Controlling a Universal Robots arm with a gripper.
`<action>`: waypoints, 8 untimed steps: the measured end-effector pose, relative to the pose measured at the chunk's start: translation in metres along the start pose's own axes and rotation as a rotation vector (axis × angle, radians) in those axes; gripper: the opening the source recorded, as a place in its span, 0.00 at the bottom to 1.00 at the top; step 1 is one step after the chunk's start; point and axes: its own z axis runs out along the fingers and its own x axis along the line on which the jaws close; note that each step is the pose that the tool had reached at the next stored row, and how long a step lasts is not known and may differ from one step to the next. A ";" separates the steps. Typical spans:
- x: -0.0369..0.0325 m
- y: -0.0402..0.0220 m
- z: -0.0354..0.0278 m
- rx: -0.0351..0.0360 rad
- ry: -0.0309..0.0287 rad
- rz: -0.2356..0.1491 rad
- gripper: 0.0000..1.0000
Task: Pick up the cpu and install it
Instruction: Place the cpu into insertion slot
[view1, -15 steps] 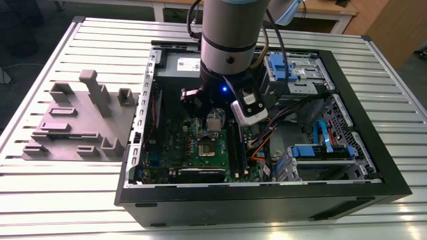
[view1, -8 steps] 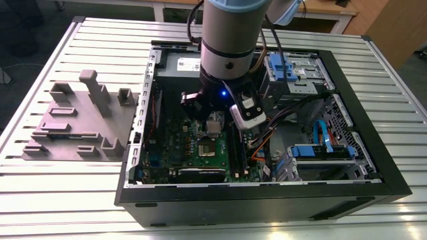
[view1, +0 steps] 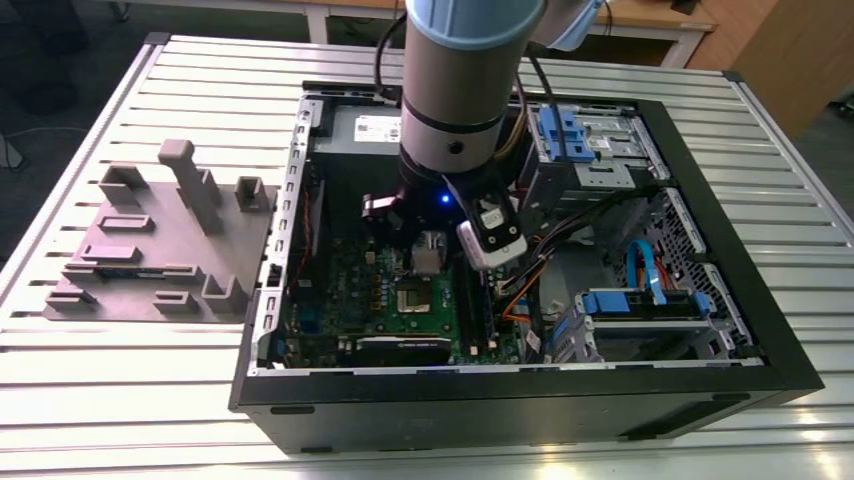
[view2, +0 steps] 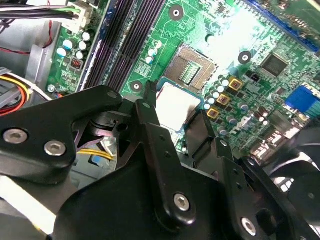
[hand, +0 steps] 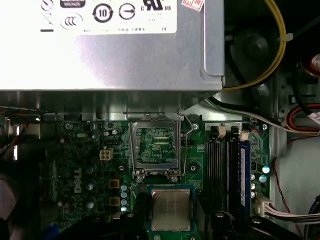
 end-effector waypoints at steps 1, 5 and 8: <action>0.0000 0.0000 0.0010 0.0001 0.0000 0.000 0.47; 0.0000 0.0000 0.0011 0.0004 0.0001 0.000 0.47; 0.0001 -0.0005 0.0021 0.0012 0.0000 0.000 0.47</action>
